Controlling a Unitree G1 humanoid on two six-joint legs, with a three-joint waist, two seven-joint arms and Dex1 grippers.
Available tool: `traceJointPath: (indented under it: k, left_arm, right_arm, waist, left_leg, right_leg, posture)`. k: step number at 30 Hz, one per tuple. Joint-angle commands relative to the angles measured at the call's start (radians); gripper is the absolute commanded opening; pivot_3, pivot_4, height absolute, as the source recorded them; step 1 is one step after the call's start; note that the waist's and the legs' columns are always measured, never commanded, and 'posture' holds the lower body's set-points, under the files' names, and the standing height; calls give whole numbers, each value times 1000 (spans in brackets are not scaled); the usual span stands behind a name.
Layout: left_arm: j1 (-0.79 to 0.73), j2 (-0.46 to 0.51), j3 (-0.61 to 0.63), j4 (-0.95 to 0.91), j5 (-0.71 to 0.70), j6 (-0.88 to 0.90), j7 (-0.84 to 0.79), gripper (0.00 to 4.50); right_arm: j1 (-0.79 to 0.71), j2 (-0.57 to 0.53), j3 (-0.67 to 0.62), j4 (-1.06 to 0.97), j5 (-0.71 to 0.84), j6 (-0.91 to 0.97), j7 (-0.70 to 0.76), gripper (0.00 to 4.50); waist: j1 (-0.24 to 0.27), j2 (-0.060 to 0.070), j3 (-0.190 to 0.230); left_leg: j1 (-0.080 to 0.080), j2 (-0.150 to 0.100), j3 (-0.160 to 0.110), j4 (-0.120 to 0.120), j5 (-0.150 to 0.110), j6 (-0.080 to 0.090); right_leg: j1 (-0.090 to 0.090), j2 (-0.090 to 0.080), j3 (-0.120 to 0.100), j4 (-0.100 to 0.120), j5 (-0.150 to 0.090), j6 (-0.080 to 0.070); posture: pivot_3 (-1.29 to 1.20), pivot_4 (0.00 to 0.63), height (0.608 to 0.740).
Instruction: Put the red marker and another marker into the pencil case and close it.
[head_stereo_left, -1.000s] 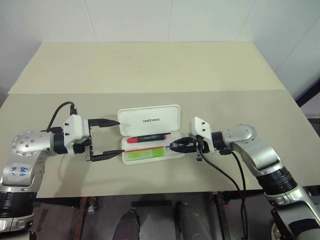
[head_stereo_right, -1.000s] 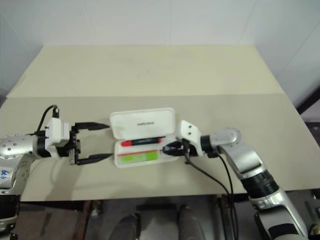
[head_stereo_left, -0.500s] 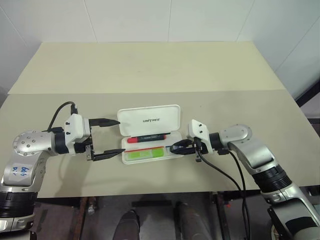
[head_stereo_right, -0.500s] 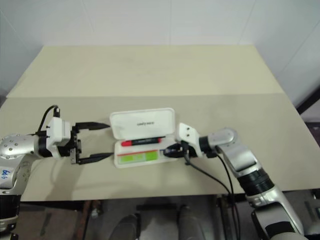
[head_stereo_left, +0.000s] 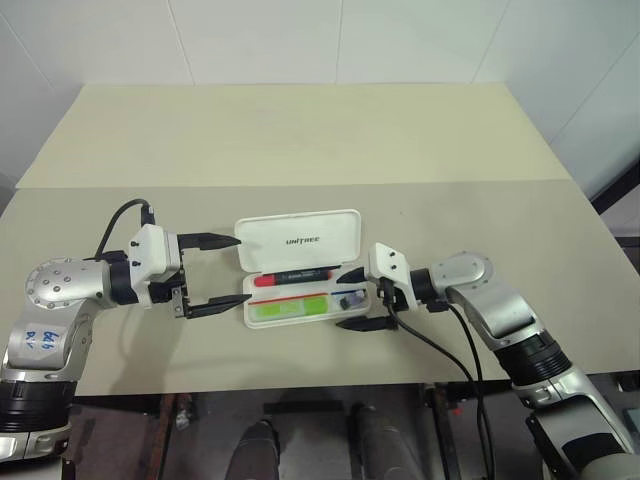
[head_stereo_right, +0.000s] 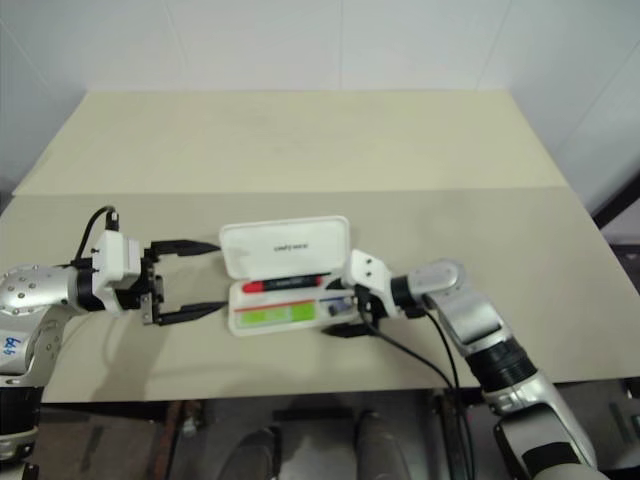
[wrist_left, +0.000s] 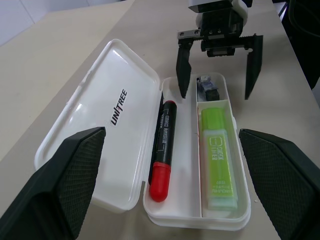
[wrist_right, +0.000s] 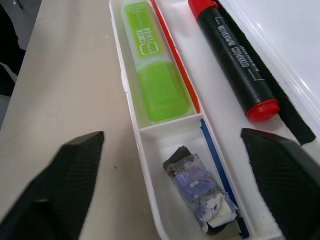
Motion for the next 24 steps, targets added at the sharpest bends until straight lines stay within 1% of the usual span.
traceJointPath:
  k: [1, 5, 8, 11, 14, 15, 18, 19, 24]
  left_arm:
    - [-18, 0, 7, -7, -5, -18, -5, 4500]
    - [-15, -2, 12, -8, -7, -8, 2, 4500]
    - [-4, 1, 23, -17, -15, 2, 7, 4500]
    - [13, 4, 37, -25, -22, 4, 8, 4500]
    - [48, 8, 73, -25, -36, -1, 8, 4500]
    - [54, 7, 81, -24, -40, 2, 11, 4089]
    - [65, 4, 85, -23, -43, 9, 11, 3315]
    - [68, 0, 82, -25, -44, 9, 9, 2903]
    - [54, -20, 61, -21, -47, 7, 7, 1195]
  right_arm:
    - [-40, 2, -52, -58, 56, 13, 18, 4465]
    - [-45, -14, -122, -137, 135, 57, 18, 4465]
    - [-8, -42, -198, -203, 176, 42, 3, 4465]
    - [31, -63, -275, -259, 234, 67, -21, 4465]
    - [113, -121, -411, -335, 285, 107, -74, 4465]
    - [139, -137, -446, -352, 299, 117, -89, 4500]
    - [194, -168, -498, -363, 303, 97, -117, 4500]
    - [206, -177, -505, -363, 301, 91, -119, 4500]
    - [222, -188, -497, -365, 291, 62, -139, 4500]
  waist:
    - [0, 0, 0]
    - [1, 0, 0]
    - [2, 0, 0]
    - [4, 0, 0]
    - [6, 0, 0]
    - [6, 0, 0]
    - [6, 0, 0]
    - [5, 0, 0]
    - [-2, 0, 0]
  left_leg:
    - [0, 0, 0, 0, 0, 0]
    - [0, 0, 0, 0, 0, 0]
    - [0, 0, 0, 0, 0, 0]
    - [0, 0, -1, 0, 0, 0]
    - [-1, 0, -1, 0, 0, 0]
    - [-1, 0, -1, 0, 0, 0]
    - [-1, 0, -1, 0, 0, 0]
    - [0, 0, 0, 0, 0, 0]
    - [1, 0, 1, 0, 1, 0]
  right_leg:
    - [0, 0, 0, 0, 0, 0]
    - [0, 0, 0, 0, 0, 1]
    - [0, 0, 0, 0, 1, 1]
    - [0, 0, -1, 0, 1, 2]
    - [0, 0, 0, 0, 1, 1]
    - [0, 0, 0, 0, 0, 0]
    - [0, 0, 0, -1, -1, -2]
    - [0, 0, 0, -1, -2, -3]
    - [0, 0, 0, -2, -3, -6]
  posture:
    - [0, 150, 740]
    - [0, 150, 740]
    - [0, 150, 740]
    - [0, 150, 740]
    - [0, 150, 740]
    - [0, 150, 740]
    - [0, 150, 740]
    - [0, 150, 740]
    - [0, 150, 740]
